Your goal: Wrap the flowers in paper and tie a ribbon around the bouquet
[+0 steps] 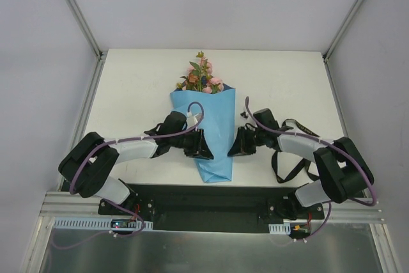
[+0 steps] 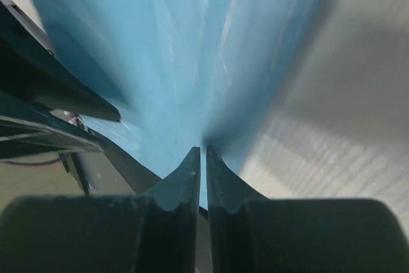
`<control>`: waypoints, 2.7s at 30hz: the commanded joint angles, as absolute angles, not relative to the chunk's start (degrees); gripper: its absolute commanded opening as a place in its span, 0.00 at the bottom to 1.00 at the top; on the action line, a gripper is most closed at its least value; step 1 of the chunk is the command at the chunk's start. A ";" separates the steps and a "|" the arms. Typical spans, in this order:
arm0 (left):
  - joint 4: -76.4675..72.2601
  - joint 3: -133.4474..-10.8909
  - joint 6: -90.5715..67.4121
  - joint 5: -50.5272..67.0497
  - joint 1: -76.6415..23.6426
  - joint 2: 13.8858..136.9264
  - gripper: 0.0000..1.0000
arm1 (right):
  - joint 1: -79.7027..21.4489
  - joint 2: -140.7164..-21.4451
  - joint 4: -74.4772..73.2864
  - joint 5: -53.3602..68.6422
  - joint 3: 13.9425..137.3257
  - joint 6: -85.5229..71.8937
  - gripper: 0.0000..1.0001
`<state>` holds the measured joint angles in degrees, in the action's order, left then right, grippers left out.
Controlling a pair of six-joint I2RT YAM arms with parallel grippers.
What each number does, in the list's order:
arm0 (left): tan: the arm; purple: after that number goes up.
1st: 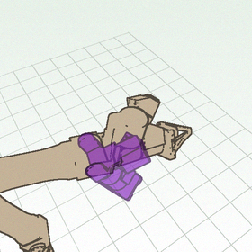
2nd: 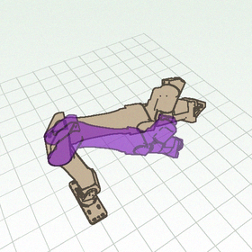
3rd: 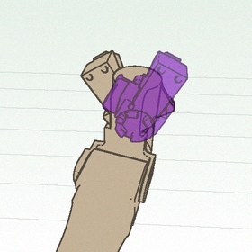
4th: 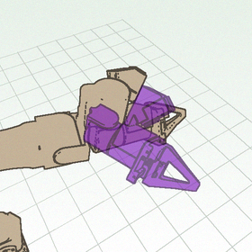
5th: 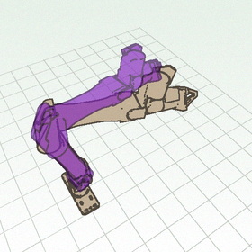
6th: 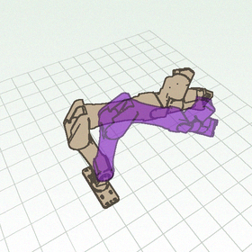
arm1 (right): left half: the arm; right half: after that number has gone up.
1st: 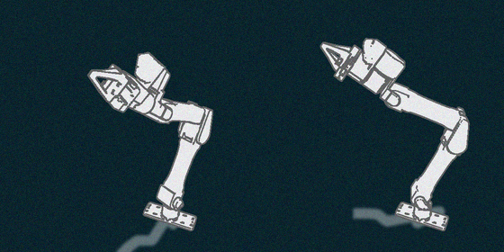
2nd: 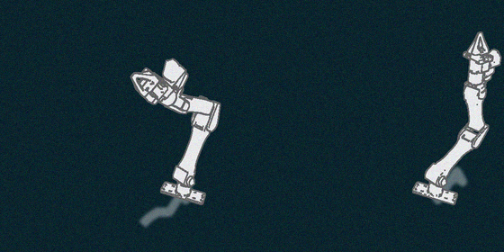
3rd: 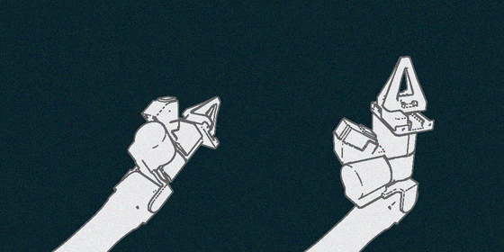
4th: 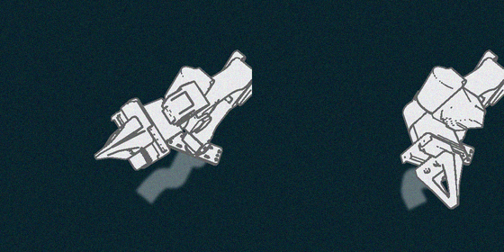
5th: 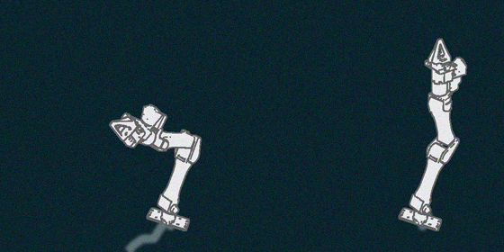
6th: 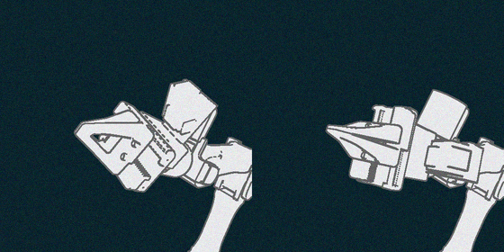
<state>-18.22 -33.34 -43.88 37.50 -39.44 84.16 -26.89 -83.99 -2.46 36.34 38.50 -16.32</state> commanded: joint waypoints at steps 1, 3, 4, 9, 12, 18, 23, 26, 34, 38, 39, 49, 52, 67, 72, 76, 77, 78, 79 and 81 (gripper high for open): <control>-16.70 -33.75 -42.63 38.85 -40.60 84.10 0.27 | -29.78 -79.89 7.28 36.47 32.70 -20.38 0.09; -18.53 -31.91 -43.33 38.50 -41.30 85.34 0.20 | -30.41 -81.38 9.57 36.91 31.12 -20.83 0.08; -19.15 -31.03 -43.68 37.63 -41.57 85.52 0.19 | -30.76 -82.17 10.54 37.26 30.68 -21.61 0.06; -19.34 -27.16 -43.42 34.63 -42.01 86.84 0.09 | -32.78 -84.99 15.12 38.41 29.44 -23.12 0.06; -19.42 -25.40 -43.16 32.88 -42.10 86.66 0.05 | -32.78 -85.69 15.12 36.58 28.48 -23.47 0.05; -20.04 -23.99 -42.72 31.82 -42.01 88.68 0.01 | -29.81 -88.76 14.68 32.43 26.72 -27.32 0.05; -21.61 -24.08 -42.71 32.25 -42.01 91.23 0.00 | -26.99 -93.24 14.33 35.15 31.10 -29.53 0.05; -22.67 -23.73 -43.15 32.96 -42.01 92.02 0.00 | -23.83 -96.32 13.28 36.65 33.48 -30.85 0.05; -25.04 -23.29 -43.59 33.13 -42.01 93.25 0.00 | -18.28 -105.37 4.67 38.41 49.80 -29.09 0.04; -26.19 -23.64 -43.77 34.27 -42.01 94.92 0.00 | -16.18 -111.77 2.29 37.71 57.29 -29.88 0.04; -26.19 -23.64 -43.86 34.36 -42.01 95.18 0.00 | -15.21 -113.10 2.11 38.23 58.78 -30.75 0.04; -25.32 -24.96 -43.86 35.51 -42.01 95.28 0.00 | -11.16 -131.30 -2.63 41.57 89.09 -31.73 0.04; -23.91 -25.49 -43.77 35.33 -42.01 94.31 0.00 | -10.46 -134.98 -3.69 42.28 98.33 -30.85 0.06; -3.97 -32.07 -39.55 31.64 -38.94 70.26 0.49 | -9.23 -101.02 -25.13 29.80 86.86 -8.97 0.48; 5.42 -30.94 -38.32 33.22 -29.74 60.13 0.86 | -9.93 -83.72 -23.38 30.84 67.64 -6.59 0.64; 6.68 -27.61 -38.32 31.84 -24.61 55.03 0.99 | -10.63 -71.24 -23.29 31.21 57.24 -4.31 0.69; 6.85 -26.99 -39.02 30.69 -24.00 54.85 0.99 | -10.72 -68.93 -23.64 30.68 54.87 -4.39 0.73; 5.38 -25.76 -41.11 30.33 -22.78 55.10 0.99 | -10.72 -67.08 -25.90 30.67 52.41 -4.05 0.73; 3.97 -25.49 -41.65 29.28 -22.59 56.59 0.99 | -10.72 -63.49 -27.58 30.59 51.43 -3.26 0.74; 1.25 -24.79 -42.89 27.96 -22.33 59.92 0.99 | -10.63 -59.87 -31.61 27.17 49.49 -1.76 0.74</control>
